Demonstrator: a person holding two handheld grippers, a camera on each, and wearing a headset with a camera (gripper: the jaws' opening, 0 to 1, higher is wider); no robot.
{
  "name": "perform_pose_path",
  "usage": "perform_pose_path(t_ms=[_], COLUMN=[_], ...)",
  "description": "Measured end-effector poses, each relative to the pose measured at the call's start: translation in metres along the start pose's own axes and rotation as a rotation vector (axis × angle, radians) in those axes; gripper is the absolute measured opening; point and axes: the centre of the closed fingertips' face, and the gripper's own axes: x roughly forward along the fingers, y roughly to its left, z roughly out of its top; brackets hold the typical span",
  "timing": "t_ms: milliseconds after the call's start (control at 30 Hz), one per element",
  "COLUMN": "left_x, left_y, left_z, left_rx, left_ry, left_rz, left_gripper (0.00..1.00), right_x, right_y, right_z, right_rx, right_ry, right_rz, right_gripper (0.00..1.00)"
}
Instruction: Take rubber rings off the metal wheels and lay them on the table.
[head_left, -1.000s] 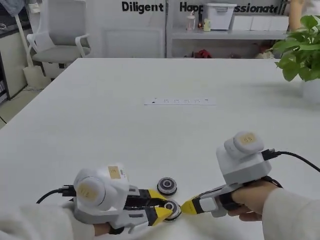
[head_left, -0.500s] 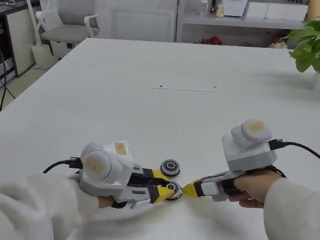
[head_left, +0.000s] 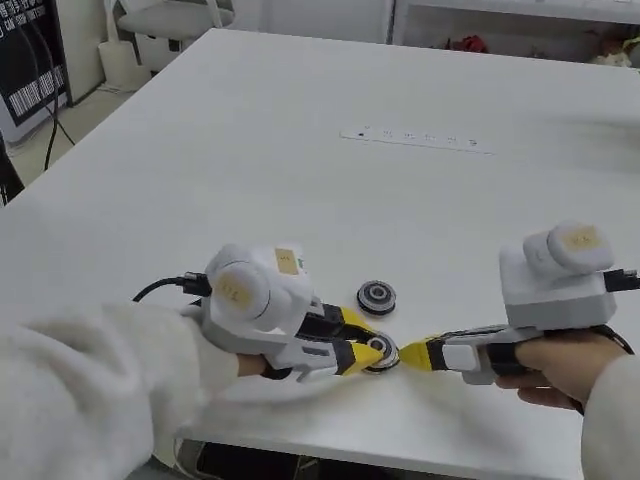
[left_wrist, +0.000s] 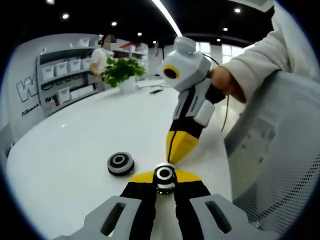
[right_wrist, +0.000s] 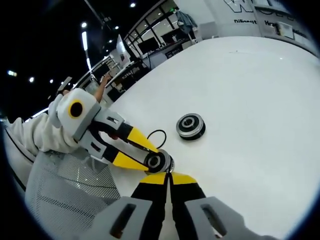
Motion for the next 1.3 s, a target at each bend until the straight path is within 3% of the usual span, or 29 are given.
perform_pose_path(t_ms=[167, 600, 700, 833, 1000, 1300], left_x=[0.002, 0.004, 0.005, 0.008, 0.008, 0.006], left_y=[0.001, 0.002, 0.003, 0.008, 0.011, 0.01], left_z=[0.001, 0.001, 0.001, 0.002, 0.002, 0.0], left_rx=[0.002, 0.007, 0.002, -0.002, 0.003, 0.016], left_ry=[0.009, 0.025, 0.024, 0.025, 0.024, 0.024], left_rz=[0.002, -0.003, 0.004, 0.008, 0.006, -0.008], left_gripper=[0.14, 0.14, 0.13, 0.13, 0.13, 0.13], right_x=[0.0, 0.007, 0.007, 0.009, 0.01, 0.012], right_y=[0.001, -0.01, -0.015, -0.023, -0.02, -0.017], right_z=[0.0, -0.002, -0.003, 0.001, 0.002, 0.002], right_rx=[0.004, 0.043, 0.107, 0.14, 0.064, 0.039], right_ry=[0.017, 0.15, 0.17, 0.162, 0.132, 0.136], right_rz=[-0.016, -0.103, -0.129, -0.135, -0.091, -0.016], right_gripper=[0.0, 0.0, 0.0, 0.0, 0.0, 0.0])
